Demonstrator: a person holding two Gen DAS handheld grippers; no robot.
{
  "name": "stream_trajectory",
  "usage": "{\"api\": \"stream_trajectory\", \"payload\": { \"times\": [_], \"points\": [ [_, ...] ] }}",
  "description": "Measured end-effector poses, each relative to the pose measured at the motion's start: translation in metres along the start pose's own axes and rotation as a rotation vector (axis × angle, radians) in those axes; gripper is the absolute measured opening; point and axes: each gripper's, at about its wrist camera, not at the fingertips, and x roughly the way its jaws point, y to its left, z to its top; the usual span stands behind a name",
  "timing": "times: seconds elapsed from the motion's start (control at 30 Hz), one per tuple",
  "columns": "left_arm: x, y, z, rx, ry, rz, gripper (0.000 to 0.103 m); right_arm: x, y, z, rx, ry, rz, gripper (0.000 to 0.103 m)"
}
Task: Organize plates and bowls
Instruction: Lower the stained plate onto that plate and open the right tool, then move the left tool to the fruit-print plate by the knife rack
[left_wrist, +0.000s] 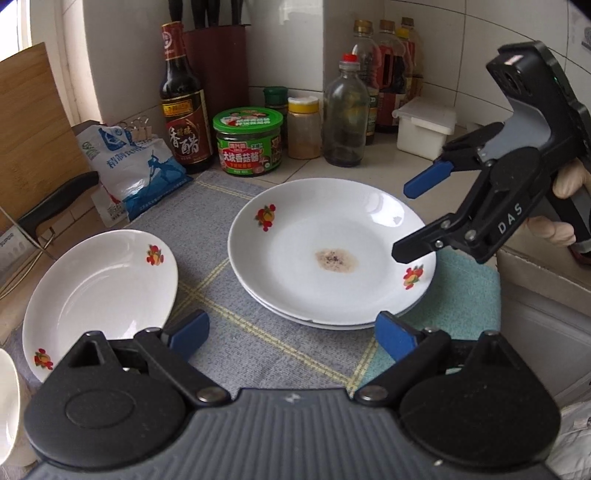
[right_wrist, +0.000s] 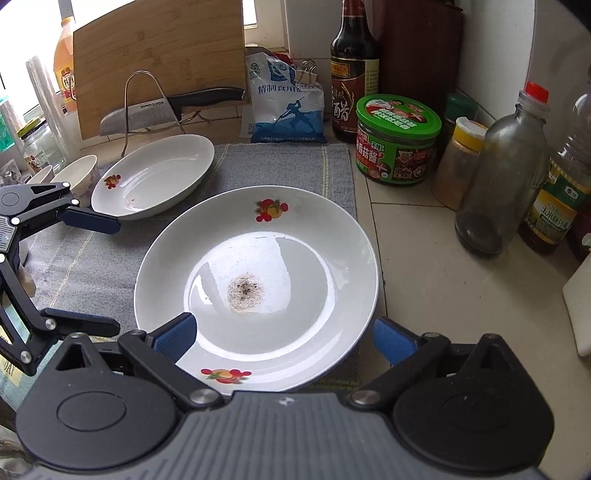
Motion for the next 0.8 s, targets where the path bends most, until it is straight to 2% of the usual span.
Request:
{"api": "stream_trajectory", "payload": {
  "times": [0.13, 0.27, 0.43, 0.73, 0.8],
  "points": [
    [-0.014, 0.018, -0.001, -0.070, 0.004, 0.078, 0.097, -0.007, 0.016, 0.006, -0.082, -0.045, -0.020, 0.103],
    [-0.029, 0.043, 0.000, -0.141, 0.009, 0.126, 0.097, -0.011, 0.046, 0.020, -0.206, -0.124, -0.015, 0.103],
    [-0.044, 0.083, 0.009, -0.233, 0.013, 0.201, 0.100, 0.004, 0.085, 0.039, -0.325, -0.184, 0.064, 0.103],
    [-0.034, 0.151, 0.024, -0.323, 0.073, 0.324, 0.100, 0.058, 0.116, 0.070, -0.389, -0.138, 0.157, 0.103],
    [-0.024, 0.163, 0.024, -0.339, 0.091, 0.325, 0.100, 0.070, 0.118, 0.075, -0.394, -0.114, 0.167, 0.103]
  ]
}}
